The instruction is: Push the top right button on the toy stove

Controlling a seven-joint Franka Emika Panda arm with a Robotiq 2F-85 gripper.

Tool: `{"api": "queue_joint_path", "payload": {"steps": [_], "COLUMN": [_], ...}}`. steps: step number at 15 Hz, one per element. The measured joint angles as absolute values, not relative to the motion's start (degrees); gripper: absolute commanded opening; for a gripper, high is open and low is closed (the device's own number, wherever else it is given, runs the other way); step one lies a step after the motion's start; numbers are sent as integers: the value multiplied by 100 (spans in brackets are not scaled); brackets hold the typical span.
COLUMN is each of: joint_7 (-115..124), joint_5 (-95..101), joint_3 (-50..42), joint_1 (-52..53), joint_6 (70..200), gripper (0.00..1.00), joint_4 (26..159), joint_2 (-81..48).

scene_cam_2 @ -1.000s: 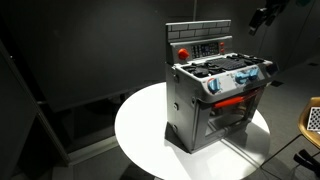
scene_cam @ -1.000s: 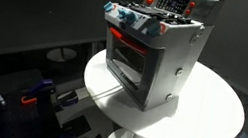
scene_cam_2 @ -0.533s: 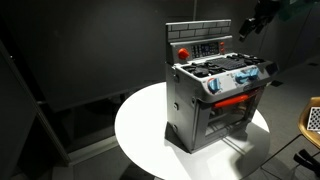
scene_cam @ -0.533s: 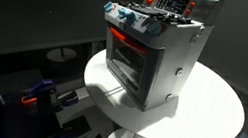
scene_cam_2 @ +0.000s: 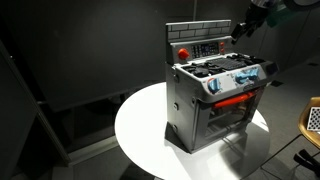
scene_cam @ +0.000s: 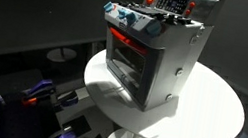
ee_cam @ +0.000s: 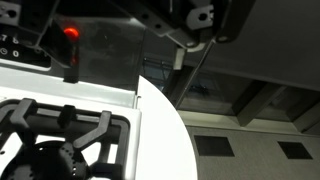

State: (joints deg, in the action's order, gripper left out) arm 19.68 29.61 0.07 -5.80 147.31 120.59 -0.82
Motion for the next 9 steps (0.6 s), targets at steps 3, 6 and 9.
{"api": "queue_joint_path", "payload": {"steps": [3, 6, 9], "joint_7": [1978, 1978, 1978], "joint_5": [2955, 2941, 2914], "joint_3": [-47, -109, -167], "joint_1": [-508, -411, -322], "joint_6": [14781, 14874, 14964], "gripper": [100, 100, 100], "joint_4": [11882, 11732, 11594], "joint_2": [-297, -493, -661]}}
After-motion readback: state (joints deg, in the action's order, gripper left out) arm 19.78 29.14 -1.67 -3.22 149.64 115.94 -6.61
